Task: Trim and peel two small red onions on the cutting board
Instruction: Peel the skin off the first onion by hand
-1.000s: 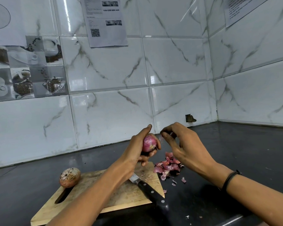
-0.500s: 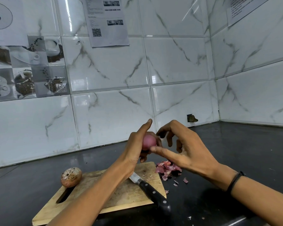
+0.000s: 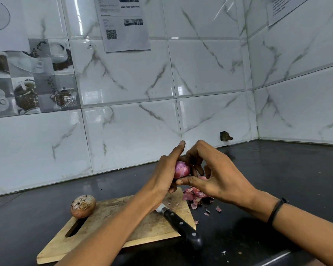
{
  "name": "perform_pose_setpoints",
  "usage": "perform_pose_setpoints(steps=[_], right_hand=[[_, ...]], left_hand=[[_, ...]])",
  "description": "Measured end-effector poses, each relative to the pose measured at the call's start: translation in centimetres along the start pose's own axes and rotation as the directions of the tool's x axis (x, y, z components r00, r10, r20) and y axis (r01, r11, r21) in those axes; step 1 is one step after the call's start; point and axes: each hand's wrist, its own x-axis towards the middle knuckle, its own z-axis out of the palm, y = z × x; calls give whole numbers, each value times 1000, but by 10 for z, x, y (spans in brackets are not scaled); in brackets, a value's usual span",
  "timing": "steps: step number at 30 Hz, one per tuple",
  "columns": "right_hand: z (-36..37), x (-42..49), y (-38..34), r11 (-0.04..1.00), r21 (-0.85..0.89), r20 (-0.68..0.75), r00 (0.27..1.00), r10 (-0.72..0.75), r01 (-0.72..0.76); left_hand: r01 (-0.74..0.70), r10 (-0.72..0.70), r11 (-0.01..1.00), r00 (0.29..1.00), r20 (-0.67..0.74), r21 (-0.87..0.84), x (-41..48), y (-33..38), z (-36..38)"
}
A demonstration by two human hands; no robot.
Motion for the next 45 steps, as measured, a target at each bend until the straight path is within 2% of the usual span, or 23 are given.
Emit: perform_pose_setpoints(steps=[9,14,22,25,30,35,45], right_hand=[[1,-1,0,1000,21,26,999,19,-20],[-3,0,0,987,93,0,991,131,-130],[-3,0,1,996,41,-18,997,78,-77],[-1,-2,4,998,-37,63,997,49,-46],[6,-5,1,981,-172,253,966,-47,93],[-1,-5,-1,976,-211,201,980,-13,56],[-4,-6,8,970,-190,51,986,162,-149]], left_hand=[[28,-28,1000,1000,4,11,4,-5,-2],[67,-69,997,997,-44,-33,1,-1,-1],[104,-104,995,992,-73,-14,1,-4,-6],[167,-167,986,981,-99,-14,2,-4,-6],[210,-238,968,942,-237,-140,8,-9,-14],[197,-232,962,955,-183,-188,5,-8,-16],[217,-231,932,973,-15,-289,4,-7,-17]])
